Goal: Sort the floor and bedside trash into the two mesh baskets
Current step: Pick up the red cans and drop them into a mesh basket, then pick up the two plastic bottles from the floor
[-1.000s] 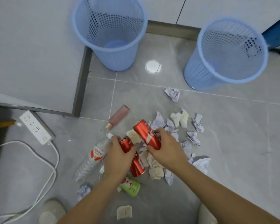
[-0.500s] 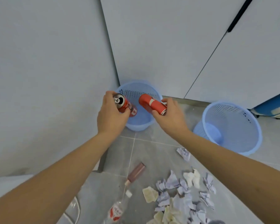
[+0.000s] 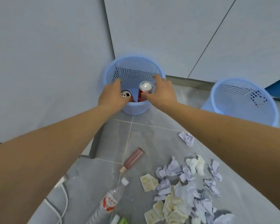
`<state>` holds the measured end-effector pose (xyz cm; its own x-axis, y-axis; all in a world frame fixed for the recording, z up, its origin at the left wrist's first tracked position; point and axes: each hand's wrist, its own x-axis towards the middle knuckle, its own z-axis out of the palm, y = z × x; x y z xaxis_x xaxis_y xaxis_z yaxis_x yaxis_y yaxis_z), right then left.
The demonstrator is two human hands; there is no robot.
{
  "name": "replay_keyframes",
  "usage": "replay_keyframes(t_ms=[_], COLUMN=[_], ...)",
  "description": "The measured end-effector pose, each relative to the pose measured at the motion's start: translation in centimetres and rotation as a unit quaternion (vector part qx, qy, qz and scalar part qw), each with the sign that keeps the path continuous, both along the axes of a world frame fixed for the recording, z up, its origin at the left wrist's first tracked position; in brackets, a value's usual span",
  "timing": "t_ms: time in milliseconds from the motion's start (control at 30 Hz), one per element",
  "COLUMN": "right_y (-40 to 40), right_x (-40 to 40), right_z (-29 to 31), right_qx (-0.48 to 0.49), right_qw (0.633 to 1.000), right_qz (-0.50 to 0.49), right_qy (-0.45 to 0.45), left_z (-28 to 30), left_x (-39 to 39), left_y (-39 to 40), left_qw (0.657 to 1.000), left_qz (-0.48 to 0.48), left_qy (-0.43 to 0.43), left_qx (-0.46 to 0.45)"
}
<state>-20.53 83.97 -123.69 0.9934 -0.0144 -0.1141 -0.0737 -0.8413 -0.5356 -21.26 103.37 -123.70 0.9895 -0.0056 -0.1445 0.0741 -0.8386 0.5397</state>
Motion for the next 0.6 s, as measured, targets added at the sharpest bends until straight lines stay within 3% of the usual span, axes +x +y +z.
replay_keyframes(t_ms=[200, 267, 600], right_y=[-0.8, -1.2, -0.9], right_x=[-5.2, -9.2, -38.1], right_z=[0.8, 0.8, 1.8], right_qx=[0.056, 0.07, 0.064], right_qw=[0.992, 0.991, 0.98], right_qz=[0.007, -0.001, 0.06], right_qy=[-0.115, -0.11, 0.177], left_z=[1.3, 2.1, 3.5], left_x=[-3.7, -7.3, -33.2], left_y=[0.3, 0.3, 1.5], left_qw=[0.995, 0.994, 0.982], left_qz=[0.01, 0.005, 0.045], left_qy=[-0.091, -0.108, 0.18], left_qx=[0.032, 0.014, -0.038])
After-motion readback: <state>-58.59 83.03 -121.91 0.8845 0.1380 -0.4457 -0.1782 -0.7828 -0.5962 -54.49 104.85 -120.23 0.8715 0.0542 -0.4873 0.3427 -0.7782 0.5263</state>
